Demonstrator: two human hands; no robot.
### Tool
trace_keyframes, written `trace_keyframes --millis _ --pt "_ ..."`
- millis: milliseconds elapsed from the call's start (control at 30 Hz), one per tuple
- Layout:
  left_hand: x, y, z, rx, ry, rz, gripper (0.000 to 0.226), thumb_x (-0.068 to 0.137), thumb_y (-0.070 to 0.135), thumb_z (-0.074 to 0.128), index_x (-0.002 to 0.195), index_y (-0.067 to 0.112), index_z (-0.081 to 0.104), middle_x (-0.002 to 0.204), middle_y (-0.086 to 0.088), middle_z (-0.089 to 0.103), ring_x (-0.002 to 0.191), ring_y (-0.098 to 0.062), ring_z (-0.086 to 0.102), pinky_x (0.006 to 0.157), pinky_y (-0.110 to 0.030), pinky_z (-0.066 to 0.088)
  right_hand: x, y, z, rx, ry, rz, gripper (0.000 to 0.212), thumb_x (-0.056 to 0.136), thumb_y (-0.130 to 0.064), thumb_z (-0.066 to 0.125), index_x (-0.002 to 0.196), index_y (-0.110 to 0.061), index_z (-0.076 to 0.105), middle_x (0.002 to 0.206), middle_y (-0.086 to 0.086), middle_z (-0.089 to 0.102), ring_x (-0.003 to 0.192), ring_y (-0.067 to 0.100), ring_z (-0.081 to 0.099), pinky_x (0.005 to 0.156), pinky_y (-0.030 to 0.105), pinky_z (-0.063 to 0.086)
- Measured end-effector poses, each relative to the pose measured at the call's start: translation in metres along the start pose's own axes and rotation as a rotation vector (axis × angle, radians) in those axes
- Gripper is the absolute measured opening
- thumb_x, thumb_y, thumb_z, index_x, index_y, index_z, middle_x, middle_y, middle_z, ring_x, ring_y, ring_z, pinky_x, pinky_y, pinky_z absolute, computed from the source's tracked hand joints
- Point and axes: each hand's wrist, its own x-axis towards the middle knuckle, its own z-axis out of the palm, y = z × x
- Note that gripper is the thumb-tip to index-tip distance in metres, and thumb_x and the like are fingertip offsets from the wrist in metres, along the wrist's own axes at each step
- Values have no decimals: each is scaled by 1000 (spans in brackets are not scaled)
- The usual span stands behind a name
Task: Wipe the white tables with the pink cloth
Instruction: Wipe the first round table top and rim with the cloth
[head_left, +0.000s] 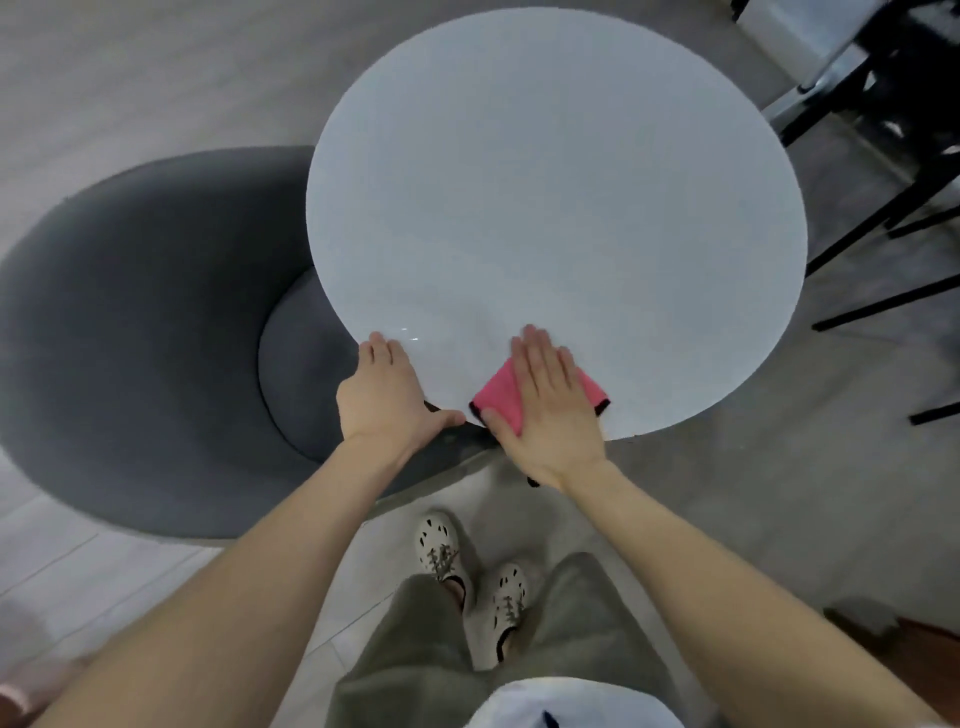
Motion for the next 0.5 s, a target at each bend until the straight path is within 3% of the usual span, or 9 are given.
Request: trace_keyframes --millis 100,200,300,400,500 --pt "-7 -6 8 -144 56 20 118 72 84 75 156 10 38 171 -3 29 157 -17 32 85 -39 59 13 -12 1 -3 -45 -247 89 111 -65 31 171 -2 12 181 15 -2 168 26 -7 135 50 10" --pt "-13 -8 7 -287 11 4 129 68 77 86 164 14 28 177 4 15 163 -12 21 101 -42 58 21 29 -7 -74 -95 -454 89 110 -69 31 172 -7 13 181 8 -6 168 22 -10 135 50 9" --pt "-14 -4 3 -449 -43 -80 140 70 72 89 172 16 13 181 5 4 167 -12 6 123 -43 41 57 109 -26 -112 -127 -355 89 109 -74 21 174 -15 5 181 2 -13 166 18 -17 135 53 8" --pt "-20 5 2 -556 13 -266 144 60 76 92 169 19 17 179 3 14 166 -19 15 125 -50 41 109 175 -45 -113 -106 -162 93 107 -77 14 173 -14 1 181 5 -14 166 22 -18 134 56 6" --pt "-27 25 5 -626 -5 -469 150 56 73 96 169 18 14 176 -3 22 163 -25 23 122 -54 42 137 157 -45 -75 -61 -151 94 107 -74 15 173 -9 2 181 12 -11 167 26 -15 135 54 4"
